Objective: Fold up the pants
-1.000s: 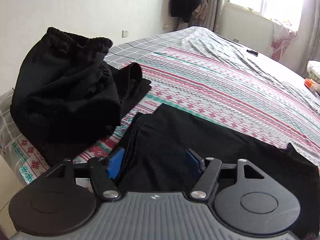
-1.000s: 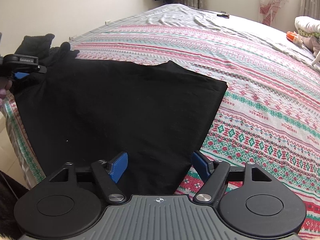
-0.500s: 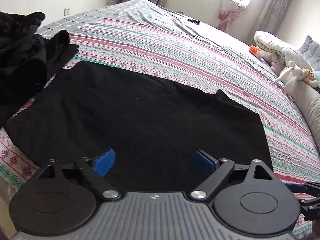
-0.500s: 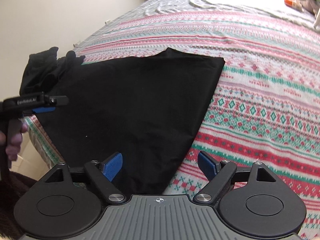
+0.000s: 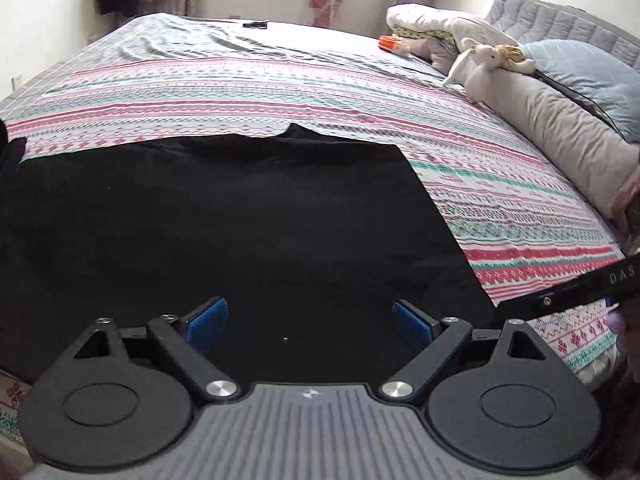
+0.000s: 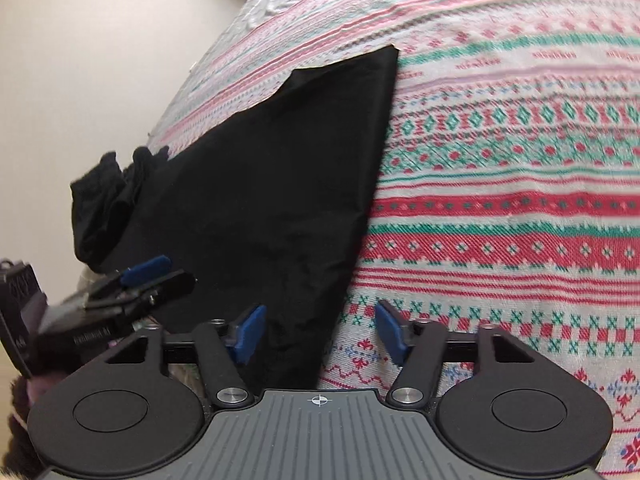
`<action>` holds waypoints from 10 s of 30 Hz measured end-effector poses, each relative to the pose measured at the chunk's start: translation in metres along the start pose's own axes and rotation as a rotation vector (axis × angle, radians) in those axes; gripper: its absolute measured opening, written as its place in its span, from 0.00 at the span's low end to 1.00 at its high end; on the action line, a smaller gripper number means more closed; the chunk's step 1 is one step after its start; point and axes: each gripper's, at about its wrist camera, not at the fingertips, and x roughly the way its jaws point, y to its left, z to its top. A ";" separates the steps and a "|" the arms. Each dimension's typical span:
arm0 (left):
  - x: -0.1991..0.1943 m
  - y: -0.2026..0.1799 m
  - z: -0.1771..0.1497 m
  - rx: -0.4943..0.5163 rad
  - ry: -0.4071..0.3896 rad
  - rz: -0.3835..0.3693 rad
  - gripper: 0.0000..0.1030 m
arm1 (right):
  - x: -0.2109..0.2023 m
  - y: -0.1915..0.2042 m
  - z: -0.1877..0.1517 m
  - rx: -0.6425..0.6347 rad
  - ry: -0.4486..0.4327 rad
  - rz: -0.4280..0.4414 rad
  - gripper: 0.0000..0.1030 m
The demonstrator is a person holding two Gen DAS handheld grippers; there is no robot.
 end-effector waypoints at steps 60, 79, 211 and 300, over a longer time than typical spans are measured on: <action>0.021 -0.111 -0.060 0.660 -0.178 0.082 0.68 | 0.001 -0.021 0.015 0.276 0.034 0.284 0.31; 0.021 -0.127 -0.077 0.707 -0.205 0.136 0.47 | 0.073 -0.043 0.122 0.261 -0.157 0.112 0.19; 0.054 0.049 0.036 -0.195 0.096 -0.315 1.00 | 0.010 -0.010 0.023 -0.218 -0.192 -0.161 0.98; 0.047 -0.053 0.099 -0.199 -0.076 0.127 1.00 | -0.079 -0.032 0.118 -0.035 -0.503 -0.428 0.81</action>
